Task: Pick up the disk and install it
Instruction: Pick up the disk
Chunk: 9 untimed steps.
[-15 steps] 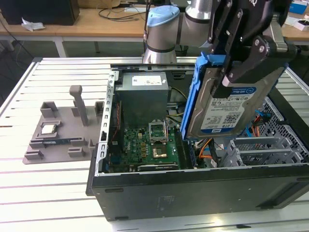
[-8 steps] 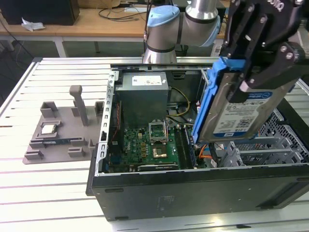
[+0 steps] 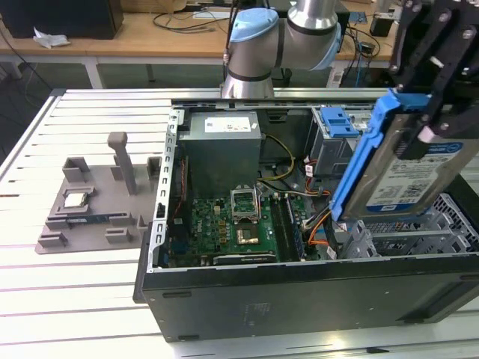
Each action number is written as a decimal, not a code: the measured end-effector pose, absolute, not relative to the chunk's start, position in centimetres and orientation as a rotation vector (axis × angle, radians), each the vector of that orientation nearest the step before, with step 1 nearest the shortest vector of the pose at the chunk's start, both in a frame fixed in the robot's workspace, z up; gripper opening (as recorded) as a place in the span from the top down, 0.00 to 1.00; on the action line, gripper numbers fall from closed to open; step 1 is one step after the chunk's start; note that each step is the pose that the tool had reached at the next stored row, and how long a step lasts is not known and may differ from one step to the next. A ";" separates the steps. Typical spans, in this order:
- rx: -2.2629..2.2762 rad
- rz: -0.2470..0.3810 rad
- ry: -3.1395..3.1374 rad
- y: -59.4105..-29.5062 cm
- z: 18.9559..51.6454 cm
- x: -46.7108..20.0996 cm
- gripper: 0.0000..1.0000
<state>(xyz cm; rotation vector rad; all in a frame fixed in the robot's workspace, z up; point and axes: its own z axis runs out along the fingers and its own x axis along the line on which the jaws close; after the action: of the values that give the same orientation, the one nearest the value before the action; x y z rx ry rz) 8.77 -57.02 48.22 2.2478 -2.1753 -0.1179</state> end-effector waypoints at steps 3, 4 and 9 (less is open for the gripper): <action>2.234 -0.118 -2.189 -56.9 47.9 9.8 0.63; 2.229 -0.118 -2.195 -56.9 47.8 10.0 0.63; 2.219 -0.116 -2.201 -56.0 47.3 12.4 0.63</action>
<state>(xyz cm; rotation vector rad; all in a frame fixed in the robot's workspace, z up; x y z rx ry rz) 12.36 -55.97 47.31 2.2187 -2.2007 -0.1159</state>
